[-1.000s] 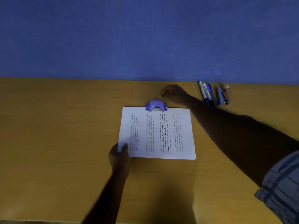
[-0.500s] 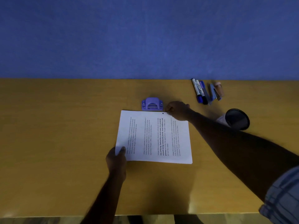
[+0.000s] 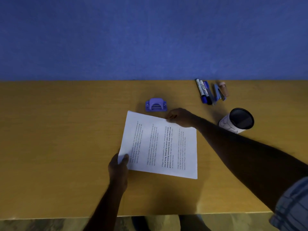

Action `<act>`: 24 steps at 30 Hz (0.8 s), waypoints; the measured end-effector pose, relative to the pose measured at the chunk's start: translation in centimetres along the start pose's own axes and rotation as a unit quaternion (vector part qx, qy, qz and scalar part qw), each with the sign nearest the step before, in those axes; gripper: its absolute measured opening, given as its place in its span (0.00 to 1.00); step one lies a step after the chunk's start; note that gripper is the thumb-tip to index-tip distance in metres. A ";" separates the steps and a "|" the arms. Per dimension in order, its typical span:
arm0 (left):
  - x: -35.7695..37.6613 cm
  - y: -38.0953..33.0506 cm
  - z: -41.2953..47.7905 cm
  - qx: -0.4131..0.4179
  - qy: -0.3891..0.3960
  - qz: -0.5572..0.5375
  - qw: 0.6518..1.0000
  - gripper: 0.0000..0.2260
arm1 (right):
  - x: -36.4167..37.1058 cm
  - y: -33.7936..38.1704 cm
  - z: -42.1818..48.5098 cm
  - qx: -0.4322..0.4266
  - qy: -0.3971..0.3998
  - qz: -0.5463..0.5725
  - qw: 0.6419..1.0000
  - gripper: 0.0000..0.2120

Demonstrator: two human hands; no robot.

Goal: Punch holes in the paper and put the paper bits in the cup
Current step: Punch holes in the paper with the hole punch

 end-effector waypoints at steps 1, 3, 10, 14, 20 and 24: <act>-0.1 -0.1 0.0 0.002 0.008 -0.001 1.000 0.16 | 0.1 0.3 -0.2 -0.008 0.013 0.007 1.000 0.13; -0.5 -0.2 0.0 0.007 0.020 -0.002 1.000 0.16 | 0.4 0.9 -0.6 -0.015 0.045 0.012 0.999 0.13; -0.8 -0.5 -0.4 0.028 0.049 -0.008 0.998 0.16 | 0.8 3.3 -1.8 -0.022 0.014 0.118 0.993 0.14; -1.0 -0.7 -0.6 0.033 0.057 -0.015 0.998 0.14 | 0.4 4.2 -2.1 -0.006 -0.007 0.168 0.986 0.15; -1.9 -3.4 -0.8 0.092 0.074 -0.013 0.993 0.09 | -0.9 4.9 -2.9 -0.009 -0.052 0.189 0.981 0.11; -2.3 -6.2 -1.1 0.136 0.075 -0.053 0.987 0.05 | -1.6 4.6 -4.3 -0.010 -0.099 0.258 0.961 0.06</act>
Point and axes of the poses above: each hand's wrist, its own z-axis towards the middle knuckle, its own x-axis out of the palm, y = z × x, the point moved 2 cm from there along z, towards the middle knuckle, and after that the axes turned 6 degrees about -y, right-handed, at the moved point
